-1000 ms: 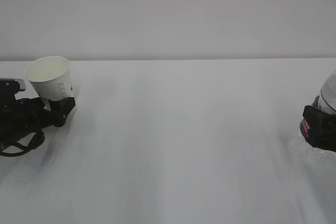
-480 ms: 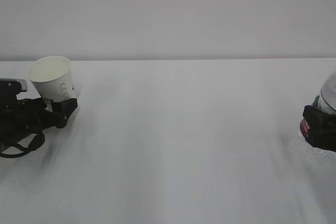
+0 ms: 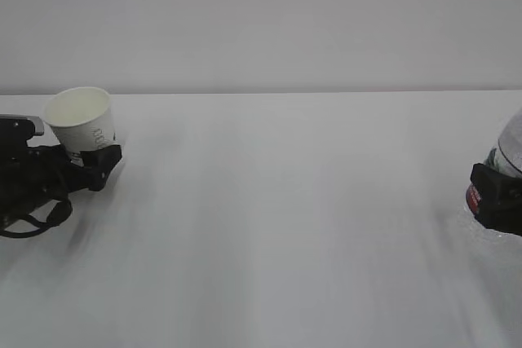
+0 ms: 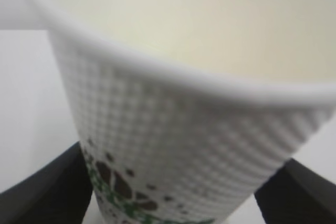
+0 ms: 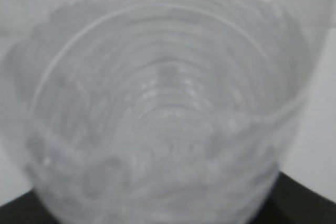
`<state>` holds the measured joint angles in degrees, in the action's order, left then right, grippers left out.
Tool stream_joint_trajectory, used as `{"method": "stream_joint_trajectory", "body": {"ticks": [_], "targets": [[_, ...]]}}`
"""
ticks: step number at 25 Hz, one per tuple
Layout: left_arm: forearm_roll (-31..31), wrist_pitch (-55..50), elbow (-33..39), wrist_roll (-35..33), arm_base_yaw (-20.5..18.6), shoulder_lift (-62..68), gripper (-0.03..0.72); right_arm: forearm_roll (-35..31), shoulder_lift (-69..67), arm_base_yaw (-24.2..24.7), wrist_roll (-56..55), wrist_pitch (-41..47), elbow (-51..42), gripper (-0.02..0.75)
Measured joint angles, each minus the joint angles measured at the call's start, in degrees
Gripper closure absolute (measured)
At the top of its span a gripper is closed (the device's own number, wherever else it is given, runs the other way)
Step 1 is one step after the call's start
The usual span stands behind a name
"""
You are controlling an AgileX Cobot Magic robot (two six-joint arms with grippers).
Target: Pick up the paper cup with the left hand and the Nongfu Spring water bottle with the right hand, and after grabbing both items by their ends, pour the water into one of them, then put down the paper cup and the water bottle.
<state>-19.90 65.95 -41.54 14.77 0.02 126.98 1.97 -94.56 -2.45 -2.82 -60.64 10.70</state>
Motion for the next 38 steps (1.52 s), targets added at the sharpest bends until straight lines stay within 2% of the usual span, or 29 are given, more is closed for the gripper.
{"method": "stream_joint_trajectory", "body": {"ticks": [18,20,26,34,38], "targets": [[0.2,0.0,-2.3,0.0,0.0,0.0,-0.003,0.0,0.0,0.0,0.0,-0.1,0.0,0.272],[0.2,0.0,-2.3,0.0,0.0,0.0,0.01,0.0,0.0,0.0,0.0,-0.1,0.0,0.272],[0.3,0.0,-2.3,0.0,0.0,0.0,0.115,0.0,0.0,0.0,0.0,-0.1,0.0,0.272],[-0.1,0.0,-2.3,0.0,0.0,0.0,0.124,0.0,0.0,0.0,0.0,-0.2,0.0,0.272],[-3.2,0.0,-2.3,0.9,0.0,0.0,0.125,0.0,0.0,0.0,0.0,-0.7,0.0,0.272]]}}
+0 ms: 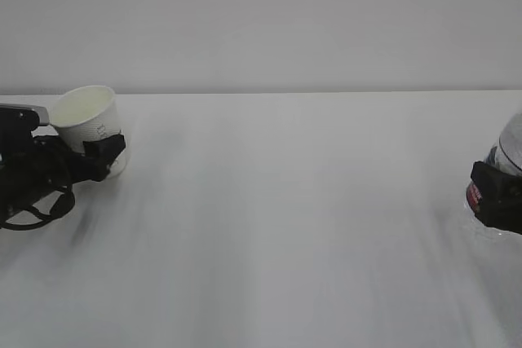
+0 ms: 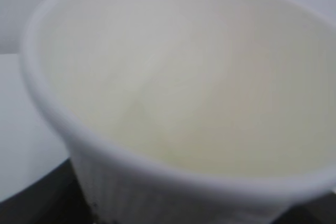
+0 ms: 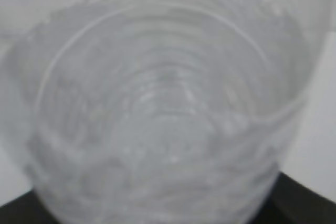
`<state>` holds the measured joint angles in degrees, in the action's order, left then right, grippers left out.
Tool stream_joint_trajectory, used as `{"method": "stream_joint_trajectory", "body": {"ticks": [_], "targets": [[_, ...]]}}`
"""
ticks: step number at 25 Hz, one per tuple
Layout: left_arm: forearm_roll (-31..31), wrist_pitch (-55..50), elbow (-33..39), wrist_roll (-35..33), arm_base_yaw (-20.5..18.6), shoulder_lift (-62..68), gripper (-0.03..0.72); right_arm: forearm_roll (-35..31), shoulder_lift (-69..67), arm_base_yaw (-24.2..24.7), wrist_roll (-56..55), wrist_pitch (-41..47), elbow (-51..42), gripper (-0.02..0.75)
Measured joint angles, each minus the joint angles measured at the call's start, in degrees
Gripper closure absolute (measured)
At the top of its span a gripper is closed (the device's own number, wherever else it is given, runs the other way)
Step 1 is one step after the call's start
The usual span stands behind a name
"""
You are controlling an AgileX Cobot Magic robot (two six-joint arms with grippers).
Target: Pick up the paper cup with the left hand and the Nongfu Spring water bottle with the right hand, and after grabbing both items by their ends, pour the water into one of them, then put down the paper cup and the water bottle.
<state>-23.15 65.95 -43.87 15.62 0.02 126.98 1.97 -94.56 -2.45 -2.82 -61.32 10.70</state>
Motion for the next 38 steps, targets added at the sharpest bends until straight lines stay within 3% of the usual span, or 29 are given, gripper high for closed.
{"method": "stream_joint_trajectory", "body": {"ticks": [5,24,38], "targets": [[-1.9,0.3,0.0,3.4,0.0,0.0,0.125,0.0,0.0,0.0,0.0,0.0,0.0,0.272],[-14.0,0.0,0.0,6.4,0.3,-4.8,0.148,0.0,0.0,0.0,0.0,0.0,0.0,0.272],[-15.5,0.0,0.0,7.0,12.2,-4.8,0.15,0.0,0.0,0.0,0.0,0.0,0.0,0.273]]}}
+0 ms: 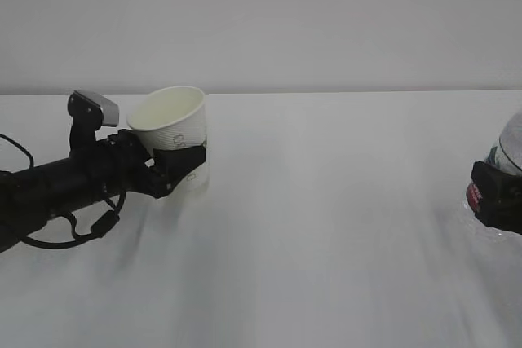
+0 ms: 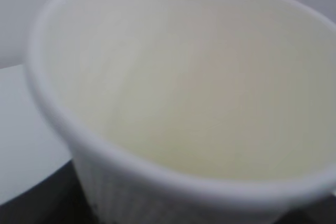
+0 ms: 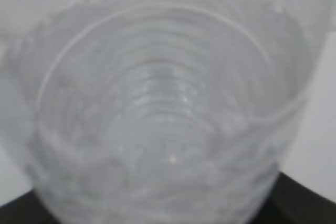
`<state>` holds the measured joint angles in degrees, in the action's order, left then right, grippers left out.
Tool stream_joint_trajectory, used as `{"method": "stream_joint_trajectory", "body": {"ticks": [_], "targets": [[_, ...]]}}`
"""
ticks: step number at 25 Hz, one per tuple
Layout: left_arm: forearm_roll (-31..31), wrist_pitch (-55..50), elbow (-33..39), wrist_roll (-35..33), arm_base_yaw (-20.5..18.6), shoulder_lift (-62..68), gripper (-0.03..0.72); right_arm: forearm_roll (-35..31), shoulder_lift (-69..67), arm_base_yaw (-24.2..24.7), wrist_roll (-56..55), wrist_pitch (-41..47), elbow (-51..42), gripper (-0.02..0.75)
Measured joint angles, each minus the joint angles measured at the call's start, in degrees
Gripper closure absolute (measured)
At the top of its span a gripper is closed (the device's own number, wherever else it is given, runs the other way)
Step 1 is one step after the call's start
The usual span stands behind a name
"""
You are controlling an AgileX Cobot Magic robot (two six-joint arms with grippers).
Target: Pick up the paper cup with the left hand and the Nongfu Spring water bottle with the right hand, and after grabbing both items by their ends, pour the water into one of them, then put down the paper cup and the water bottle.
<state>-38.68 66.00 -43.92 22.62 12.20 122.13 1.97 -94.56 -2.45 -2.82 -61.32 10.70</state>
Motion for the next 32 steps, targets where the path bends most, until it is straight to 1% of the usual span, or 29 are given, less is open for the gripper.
{"method": "stream_joint_trajectory", "body": {"ticks": [11,18,24,28,32], "targets": [[0.0,0.0,-0.2,0.0,6.5,0.0,0.151,0.0,0.0,0.0,0.0,0.0,0.0,0.273],[-0.7,-0.5,-5.7,0.9,12.8,0.0,0.151,0.0,0.0,0.0,0.0,0.0,0.0,0.273],[-1.6,-4.8,-9.7,2.4,18.4,0.0,0.151,0.0,0.0,0.0,0.0,0.0,0.0,0.273],[-2.5,-7.3,-11.3,3.5,22.1,0.1,0.151,0.0,0.0,0.0,0.0,0.0,0.0,0.273],[-2.7,-7.7,-12.0,5.3,24.6,1.8,0.151,0.0,0.0,0.0,-0.5,0.0,0.0,0.273]]}}
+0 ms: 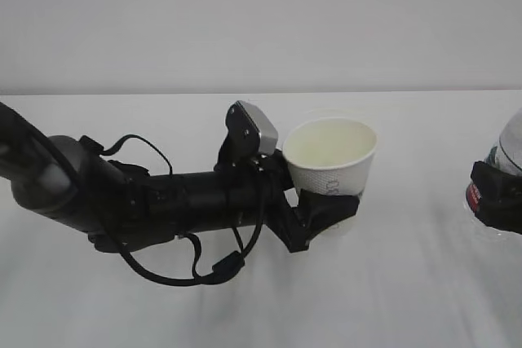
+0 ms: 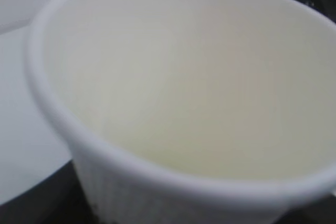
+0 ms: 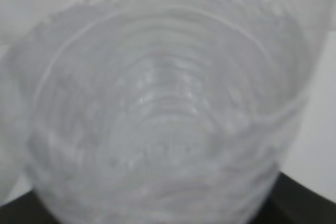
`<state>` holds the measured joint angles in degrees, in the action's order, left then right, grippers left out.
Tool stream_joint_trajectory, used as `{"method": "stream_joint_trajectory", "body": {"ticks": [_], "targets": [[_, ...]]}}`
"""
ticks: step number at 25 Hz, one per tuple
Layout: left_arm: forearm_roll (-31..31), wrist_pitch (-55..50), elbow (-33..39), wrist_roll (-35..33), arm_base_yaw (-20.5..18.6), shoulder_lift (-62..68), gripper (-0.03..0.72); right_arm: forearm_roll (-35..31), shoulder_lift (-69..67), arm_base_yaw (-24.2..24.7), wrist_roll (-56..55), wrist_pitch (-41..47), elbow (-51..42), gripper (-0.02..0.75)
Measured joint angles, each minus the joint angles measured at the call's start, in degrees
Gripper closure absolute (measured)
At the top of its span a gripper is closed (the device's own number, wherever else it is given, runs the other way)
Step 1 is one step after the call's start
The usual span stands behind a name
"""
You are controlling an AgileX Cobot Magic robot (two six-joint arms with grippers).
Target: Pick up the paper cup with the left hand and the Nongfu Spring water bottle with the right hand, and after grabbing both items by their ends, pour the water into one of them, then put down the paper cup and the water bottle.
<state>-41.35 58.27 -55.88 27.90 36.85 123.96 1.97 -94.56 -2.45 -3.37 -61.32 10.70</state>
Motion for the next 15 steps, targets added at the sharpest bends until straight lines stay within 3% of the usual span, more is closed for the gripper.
{"method": "stream_joint_trajectory", "body": {"ticks": [8,15], "targets": [[-0.3,-2.7,-0.3,0.6,3.6,0.6,0.152,2.7,1.9,0.0,-1.9,5.6,0.0,0.273],[-0.3,-2.8,-0.3,1.8,4.2,0.6,0.152,3.2,8.6,0.0,-1.9,13.8,0.0,0.273]]}}
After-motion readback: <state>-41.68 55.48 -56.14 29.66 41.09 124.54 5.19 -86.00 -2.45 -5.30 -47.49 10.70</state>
